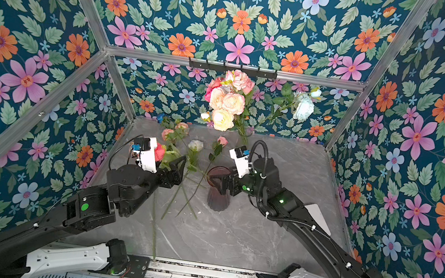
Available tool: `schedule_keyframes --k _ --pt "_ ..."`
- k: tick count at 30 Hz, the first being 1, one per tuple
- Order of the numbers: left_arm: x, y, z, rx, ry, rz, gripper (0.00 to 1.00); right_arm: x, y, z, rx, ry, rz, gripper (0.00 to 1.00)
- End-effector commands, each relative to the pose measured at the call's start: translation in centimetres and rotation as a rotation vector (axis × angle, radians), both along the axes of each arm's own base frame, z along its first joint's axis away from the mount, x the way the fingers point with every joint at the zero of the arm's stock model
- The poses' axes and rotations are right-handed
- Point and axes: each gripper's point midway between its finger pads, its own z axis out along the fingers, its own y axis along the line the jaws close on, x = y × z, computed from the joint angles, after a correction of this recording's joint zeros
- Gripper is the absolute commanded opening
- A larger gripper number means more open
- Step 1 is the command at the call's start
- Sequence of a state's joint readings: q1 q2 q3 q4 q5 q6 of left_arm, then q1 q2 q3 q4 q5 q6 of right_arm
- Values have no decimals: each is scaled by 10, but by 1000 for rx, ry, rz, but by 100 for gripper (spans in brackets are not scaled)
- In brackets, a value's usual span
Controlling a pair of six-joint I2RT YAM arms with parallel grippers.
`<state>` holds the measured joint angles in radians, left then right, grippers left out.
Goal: Arrange flowers in a vase
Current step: Adjust the flower in the vase.
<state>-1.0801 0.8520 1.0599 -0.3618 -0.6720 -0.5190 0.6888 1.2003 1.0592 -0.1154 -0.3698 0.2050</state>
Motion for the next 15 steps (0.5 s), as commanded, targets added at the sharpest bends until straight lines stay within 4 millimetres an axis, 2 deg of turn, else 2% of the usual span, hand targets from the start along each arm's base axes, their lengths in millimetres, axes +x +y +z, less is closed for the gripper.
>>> schedule_keyframes --k 1,4,7,11,15 --pt "2 12 -10 7 13 64 86 -4 22 4 -76 -113 90 97" --pt "2 11 -8 -8 3 65 86 -9 41 3 -138 -164 128 97" --pt "3 9 0 -14 -23 55 86 -10 56 -6 -243 -222 130 97" --pt "3 6 2 -13 -32 39 86 17 60 -17 -352 -237 14 94" --pt "3 14 -13 -4 -14 75 85 46 55 -12 -367 -243 -146 89"
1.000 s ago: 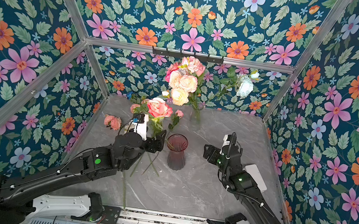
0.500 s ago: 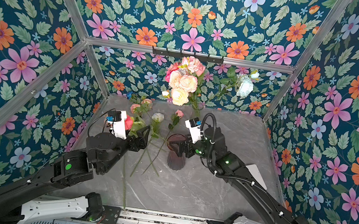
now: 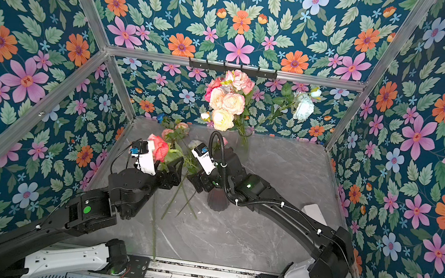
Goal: Arrange flowers in a vase
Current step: Adjust the flower in the vase.
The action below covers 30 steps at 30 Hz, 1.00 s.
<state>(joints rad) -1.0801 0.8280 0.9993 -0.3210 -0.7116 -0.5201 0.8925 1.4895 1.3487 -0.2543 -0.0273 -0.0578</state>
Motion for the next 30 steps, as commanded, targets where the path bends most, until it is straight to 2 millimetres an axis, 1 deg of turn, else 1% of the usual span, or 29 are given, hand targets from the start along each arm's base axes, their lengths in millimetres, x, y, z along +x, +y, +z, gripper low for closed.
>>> schedule_keyframes --k 1,4,7,10,12,14,16,18,20,22,23,25,27,30 --pt "1 12 -6 -7 3 54 85 29 -14 7 -29 -62 -169 87" --pt "0 26 -20 -3 20 111 81 46 -20 14 12 -57 -252 83" --pt "-1 38 -46 -19 55 174 75 59 -28 19 45 -65 -326 81" --pt "-1 46 -80 -13 121 238 76 65 -35 18 54 -71 -387 81" --pt "-1 50 -103 12 186 294 81 69 -39 15 52 -64 -423 81" --pt "0 61 -127 41 271 367 86 70 -39 14 56 -63 -427 81" --pt "6 72 -156 50 388 404 85 70 -39 12 60 -53 -425 81" --pt "11 83 -189 -3 520 399 82 68 -37 11 67 -49 -417 81" --pt "12 95 -210 -65 594 402 77 68 -38 9 70 -45 -417 81" --pt "9 104 -223 -69 647 426 75 66 -39 8 72 -44 -414 81" --pt "8 106 -232 -55 677 430 75 66 -39 9 74 -45 -413 81" --pt "3 110 -259 -11 758 451 73 65 -39 8 73 -44 -412 81" --pt "4 108 -284 10 810 445 71 65 -40 7 74 -40 -412 81" --pt "10 106 -305 42 820 448 70 64 -41 8 77 -40 -409 81"
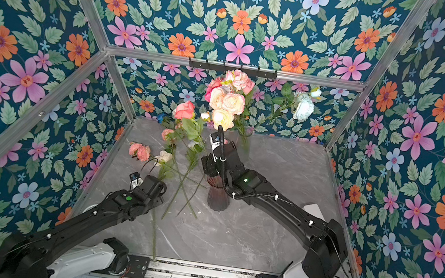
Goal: Arrange flowers in a vase
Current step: Adjust the flower in the vase, then pick up the flower from the middle-left of the table.
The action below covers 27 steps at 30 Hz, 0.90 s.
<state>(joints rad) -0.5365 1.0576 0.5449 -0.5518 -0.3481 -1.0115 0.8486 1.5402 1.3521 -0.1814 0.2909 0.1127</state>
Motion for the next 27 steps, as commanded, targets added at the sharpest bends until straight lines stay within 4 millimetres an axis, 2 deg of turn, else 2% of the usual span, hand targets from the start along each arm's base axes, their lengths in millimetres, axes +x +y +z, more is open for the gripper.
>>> schedule_keyframes --k 1,5,8,10,12,14,16,17,19,21,23,25,27 --pt "10 -9 -14 -16 0 -31 69 -1 -1 12 35 -20 -3 81" --pt "7 2 -35 49 70 -13 61 -9 -7 23 54 -38 16 85" --pt "10 3 -47 51 85 -9 48 -19 -14 35 91 -67 31 88" --pt "12 4 -51 62 100 -9 35 -26 -20 46 119 -94 42 90" --pt "15 5 -49 72 107 -14 17 -34 -29 56 139 -119 41 90" --pt "22 9 -34 99 80 -13 1 -41 -38 66 160 -144 38 91" --pt "30 11 -12 114 24 -18 1 -47 -50 75 179 -166 23 92" --pt "31 12 -5 112 9 -19 5 -50 -54 78 186 -174 19 92" --pt "34 13 6 107 -8 -22 0 -55 -64 84 202 -195 2 92" --pt "36 14 20 112 -23 -20 0 -58 -73 86 211 -200 -15 92" --pt "40 21 43 164 -54 -25 0 -61 -79 89 228 -208 -19 92" --pt "47 29 76 239 -101 -28 0 -63 -83 90 235 -211 -25 92" --pt "52 28 96 249 -139 -47 0 -64 -85 92 242 -216 -27 92"
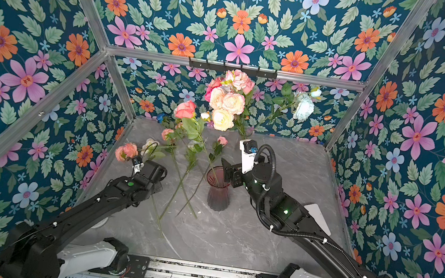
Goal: Arrange flowers in a vase
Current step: Pick up the flower from the middle-left of the table.
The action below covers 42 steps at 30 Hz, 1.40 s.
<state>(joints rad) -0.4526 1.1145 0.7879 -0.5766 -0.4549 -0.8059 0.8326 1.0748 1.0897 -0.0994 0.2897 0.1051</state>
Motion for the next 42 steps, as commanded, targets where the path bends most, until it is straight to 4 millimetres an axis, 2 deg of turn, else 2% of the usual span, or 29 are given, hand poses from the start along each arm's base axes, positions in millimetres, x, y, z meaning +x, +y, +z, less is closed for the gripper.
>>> schedule_keyframes --k 1,5,7,8,9,11,13,16,17,19,22,25,27,29,31,34,37,42 --pt "-1 8 22 81 -13 -30 0 0 -2 10 42 -24 -12 92" --pt "-1 -6 24 -41 -55 -57 0 0 -4 11 45 -26 -13 92" --pt "4 -27 23 -149 -110 -146 0 0 -6 10 43 -25 -16 92" --pt "7 -37 29 -200 -145 -184 0 -1 -6 11 44 -27 -16 92" --pt "10 -45 40 -245 -187 -217 0 0 -7 10 41 -24 -19 92" --pt "15 -58 74 -303 -311 -288 0 -1 -8 11 39 -25 -20 92" --pt "13 -53 105 -286 -416 -303 0 -1 -9 9 38 -21 -18 92" --pt "9 -63 133 -325 -551 -395 0 -1 -9 9 36 -20 -22 92" --pt "8 -67 137 -340 -565 -416 0 0 -9 8 33 -18 -23 92" --pt "9 -63 147 -342 -585 -390 0 0 -8 9 34 -17 -22 92" --pt "2 -35 178 -275 -674 -287 0 -1 -9 10 34 -18 -22 92" --pt "-9 -18 224 -212 -799 -261 0 -2 -12 13 37 -23 -27 92" --pt "-13 -21 254 -193 -852 -301 0 -6 -13 19 49 -31 -18 92" --pt "-18 -34 286 -213 -922 -396 0 -13 -10 28 72 -47 27 94" --pt "-28 -58 318 -254 -988 -550 0 -25 1 40 93 -62 129 98" --pt "-47 -98 350 -336 -1043 -808 0 -47 25 61 113 -43 311 99" --pt "-60 -127 362 -444 -1067 -983 0 -65 46 88 174 -32 453 99" --pt "-72 -180 345 -590 -989 -1231 0 -79 80 129 276 -3 615 99"
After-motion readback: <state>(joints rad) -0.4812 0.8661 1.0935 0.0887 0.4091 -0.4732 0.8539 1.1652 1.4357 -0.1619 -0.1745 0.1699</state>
